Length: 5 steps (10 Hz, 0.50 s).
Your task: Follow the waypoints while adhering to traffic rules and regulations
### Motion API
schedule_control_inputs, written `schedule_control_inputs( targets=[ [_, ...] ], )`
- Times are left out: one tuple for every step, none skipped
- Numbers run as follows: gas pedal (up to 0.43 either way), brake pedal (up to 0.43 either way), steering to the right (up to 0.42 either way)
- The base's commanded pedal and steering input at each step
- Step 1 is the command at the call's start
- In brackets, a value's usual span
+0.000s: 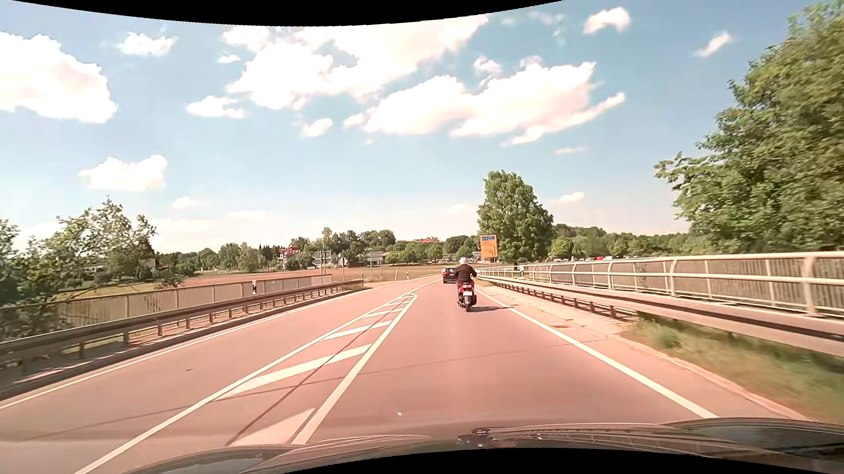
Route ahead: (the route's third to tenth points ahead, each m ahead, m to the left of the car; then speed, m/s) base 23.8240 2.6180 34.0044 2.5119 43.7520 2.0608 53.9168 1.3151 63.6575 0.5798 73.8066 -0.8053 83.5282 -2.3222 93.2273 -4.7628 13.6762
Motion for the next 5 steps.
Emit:
schedule_control_inputs(
  targets=[
    [0.15, 0.006, -0.005],
    [0.15, 0.006, -0.004],
    [0.15, 0.012, -0.003],
    [0.15, 0.006, -0.003],
    [0.15, 0.012, -0.001]
  ],
)
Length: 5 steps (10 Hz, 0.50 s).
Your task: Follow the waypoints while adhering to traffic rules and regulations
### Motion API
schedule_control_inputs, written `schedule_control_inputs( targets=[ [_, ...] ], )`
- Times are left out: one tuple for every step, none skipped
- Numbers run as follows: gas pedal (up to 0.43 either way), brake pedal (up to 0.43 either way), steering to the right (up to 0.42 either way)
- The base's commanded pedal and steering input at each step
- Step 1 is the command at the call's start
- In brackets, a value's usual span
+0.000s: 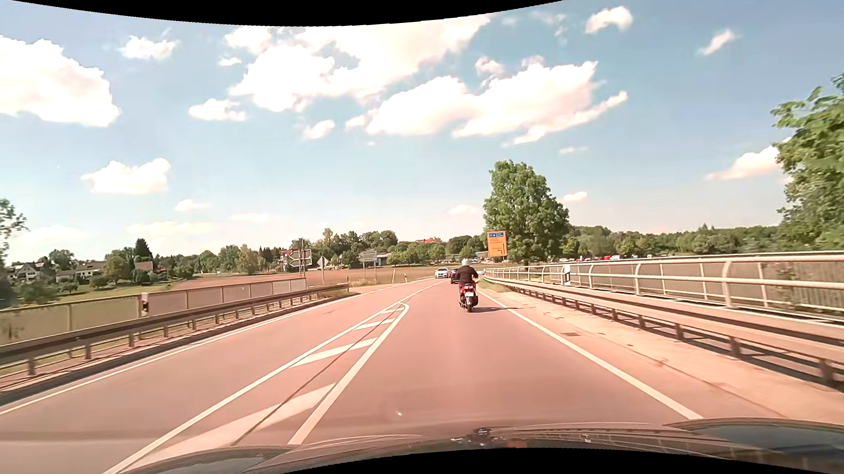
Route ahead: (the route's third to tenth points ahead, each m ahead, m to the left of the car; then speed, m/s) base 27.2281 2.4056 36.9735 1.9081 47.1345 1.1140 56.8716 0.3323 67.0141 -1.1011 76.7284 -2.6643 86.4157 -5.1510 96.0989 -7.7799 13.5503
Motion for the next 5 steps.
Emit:
schedule_control_inputs(
  targets=[
    [0.15, 0.012, 0.002],
    [0.15, 0.012, 0.003],
    [0.15, 0.012, 0.004],
    [0.157, 0.012, 0.003],
    [0.157, 0.006, 0.003]
  ],
)
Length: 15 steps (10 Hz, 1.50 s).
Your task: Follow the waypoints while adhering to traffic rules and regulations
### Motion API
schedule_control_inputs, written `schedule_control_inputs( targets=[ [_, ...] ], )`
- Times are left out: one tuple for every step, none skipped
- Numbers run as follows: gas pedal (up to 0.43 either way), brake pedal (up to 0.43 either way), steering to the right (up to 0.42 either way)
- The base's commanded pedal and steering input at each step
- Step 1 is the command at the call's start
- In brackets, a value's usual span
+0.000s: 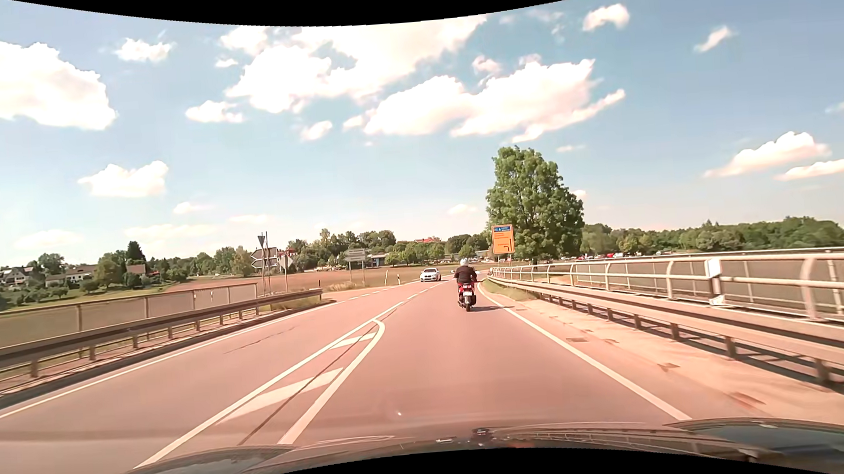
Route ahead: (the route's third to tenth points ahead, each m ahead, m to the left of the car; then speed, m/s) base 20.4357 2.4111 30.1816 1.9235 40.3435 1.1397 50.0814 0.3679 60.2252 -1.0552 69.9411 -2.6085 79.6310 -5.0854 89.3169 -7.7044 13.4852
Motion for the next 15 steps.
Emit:
schedule_control_inputs(
  targets=[
    [0.157, 0.012, 0.003],
    [0.169, 0.012, 0.003],
    [0.169, 0.012, 0.004],
    [0.169, 0.012, 0.004],
    [0.169, 0.012, 0.004],
    [0.169, 0.012, 0.004],
    [0.177, 0.012, 0.004],
    [0.177, 0.012, 0.005],
    [0.177, 0.012, 0.005],
    [0.177, 0.012, 0.006],
    [0.177, 0.012, 0.006],
    [0.177, 0.006, 0.006],
    [0.177, 0.012, 0.006],
    [0.177, 0.012, 0.006],
    [0.177, 0.012, 0.006]
  ],
)
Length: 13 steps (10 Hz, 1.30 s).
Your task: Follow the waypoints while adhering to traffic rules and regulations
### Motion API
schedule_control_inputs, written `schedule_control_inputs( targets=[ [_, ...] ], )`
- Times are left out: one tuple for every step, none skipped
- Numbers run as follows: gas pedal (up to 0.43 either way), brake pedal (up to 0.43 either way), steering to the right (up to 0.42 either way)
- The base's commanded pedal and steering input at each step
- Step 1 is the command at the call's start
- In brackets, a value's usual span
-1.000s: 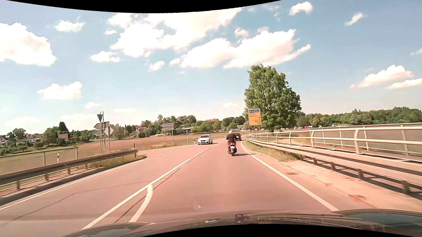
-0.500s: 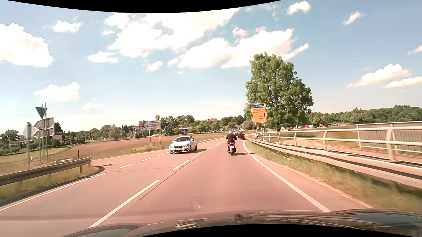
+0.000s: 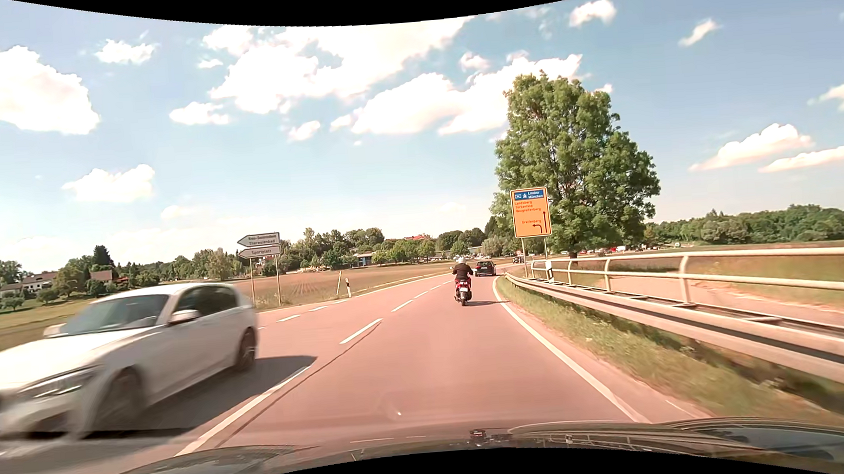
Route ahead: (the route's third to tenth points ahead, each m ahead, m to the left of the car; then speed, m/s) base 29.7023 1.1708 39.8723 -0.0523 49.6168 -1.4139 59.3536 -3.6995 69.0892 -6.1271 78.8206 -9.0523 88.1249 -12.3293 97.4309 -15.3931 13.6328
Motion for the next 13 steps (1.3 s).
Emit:
schedule_control_inputs(
  targets=[
    [0.177, 0.012, 0.008],
    [0.177, 0.012, 0.01],
    [0.177, 0.012, 0.013],
    [0.177, 0.006, 0.014],
    [0.177, 0.012, 0.014],
    [0.177, 0.012, 0.013],
    [0.177, 0.012, 0.014],
    [0.177, 0.006, 0.014],
    [0.177, 0.012, 0.014],
    [0.177, 0.012, 0.014],
    [0.189, 0.012, 0.014],
    [0.197, 0.012, 0.014],
    [0.209, 0.012, 0.014]
  ],
)
